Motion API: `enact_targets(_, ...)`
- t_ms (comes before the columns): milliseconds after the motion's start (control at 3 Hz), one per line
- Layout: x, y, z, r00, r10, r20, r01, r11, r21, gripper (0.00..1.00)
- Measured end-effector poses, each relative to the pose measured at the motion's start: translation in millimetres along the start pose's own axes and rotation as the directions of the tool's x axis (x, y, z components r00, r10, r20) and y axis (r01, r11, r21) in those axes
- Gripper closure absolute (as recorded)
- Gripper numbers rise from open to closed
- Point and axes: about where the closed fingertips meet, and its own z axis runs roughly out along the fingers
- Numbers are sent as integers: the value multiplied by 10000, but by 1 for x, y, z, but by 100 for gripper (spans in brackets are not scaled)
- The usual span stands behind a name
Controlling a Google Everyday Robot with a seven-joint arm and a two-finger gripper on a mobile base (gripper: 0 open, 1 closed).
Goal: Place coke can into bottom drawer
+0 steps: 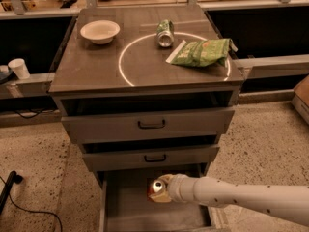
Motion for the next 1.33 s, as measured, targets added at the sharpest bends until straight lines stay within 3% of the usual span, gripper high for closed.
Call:
enact_targets(333,35,8,66,9992,408,57,-401,9949,-922,96)
enact_targets(1000,78,20,121,9904,1352,-306,-1385,9731,-1842,50)
enact_targets(1333,96,31,132,9851,1363,-1050,-1552,9673,-2004,27)
